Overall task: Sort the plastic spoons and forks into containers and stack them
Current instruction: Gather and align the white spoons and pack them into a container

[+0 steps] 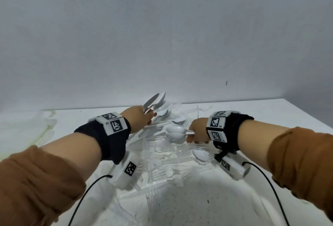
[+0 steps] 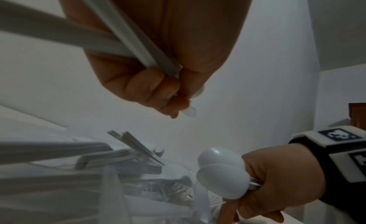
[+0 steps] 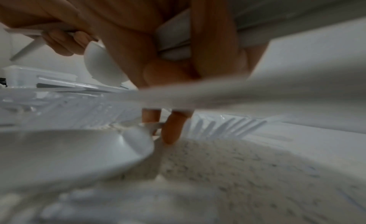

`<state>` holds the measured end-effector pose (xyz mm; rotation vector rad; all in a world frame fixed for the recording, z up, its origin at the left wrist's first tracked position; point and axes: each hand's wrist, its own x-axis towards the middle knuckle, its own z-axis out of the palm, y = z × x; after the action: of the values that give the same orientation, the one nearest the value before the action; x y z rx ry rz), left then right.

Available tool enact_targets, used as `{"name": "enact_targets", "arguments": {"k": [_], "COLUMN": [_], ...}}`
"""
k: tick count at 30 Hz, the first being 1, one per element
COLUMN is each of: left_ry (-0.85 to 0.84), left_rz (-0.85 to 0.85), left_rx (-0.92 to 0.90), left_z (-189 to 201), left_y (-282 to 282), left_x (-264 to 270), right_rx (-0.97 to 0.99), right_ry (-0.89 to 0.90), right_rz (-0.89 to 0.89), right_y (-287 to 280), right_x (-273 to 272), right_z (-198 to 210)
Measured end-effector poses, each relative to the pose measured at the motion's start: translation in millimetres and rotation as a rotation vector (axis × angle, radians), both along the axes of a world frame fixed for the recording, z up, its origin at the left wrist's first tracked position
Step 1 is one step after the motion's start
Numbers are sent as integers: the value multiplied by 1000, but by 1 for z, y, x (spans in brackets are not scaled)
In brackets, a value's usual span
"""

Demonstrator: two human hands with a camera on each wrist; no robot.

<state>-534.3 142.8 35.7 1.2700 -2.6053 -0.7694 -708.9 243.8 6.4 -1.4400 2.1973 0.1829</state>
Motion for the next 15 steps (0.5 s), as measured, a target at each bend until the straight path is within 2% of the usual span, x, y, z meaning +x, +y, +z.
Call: {"name": "enact_targets", "arguments": {"k": [4, 9, 15], "left_ry": [-54, -149, -170], "left_rz": [-57, 37, 44], "left_rx": [-41, -70, -144], "left_z": [2, -1, -9], "left_y": [2, -8, -14], "left_x": [1, -4, -21], "right_rx": [-94, -186, -372], "right_ry": [9, 53, 71], "right_rz": [-61, -106, -184], "right_y": [2, 13, 17], "right_x": [-8, -12, -17], "right_z": [4, 17, 24]}}
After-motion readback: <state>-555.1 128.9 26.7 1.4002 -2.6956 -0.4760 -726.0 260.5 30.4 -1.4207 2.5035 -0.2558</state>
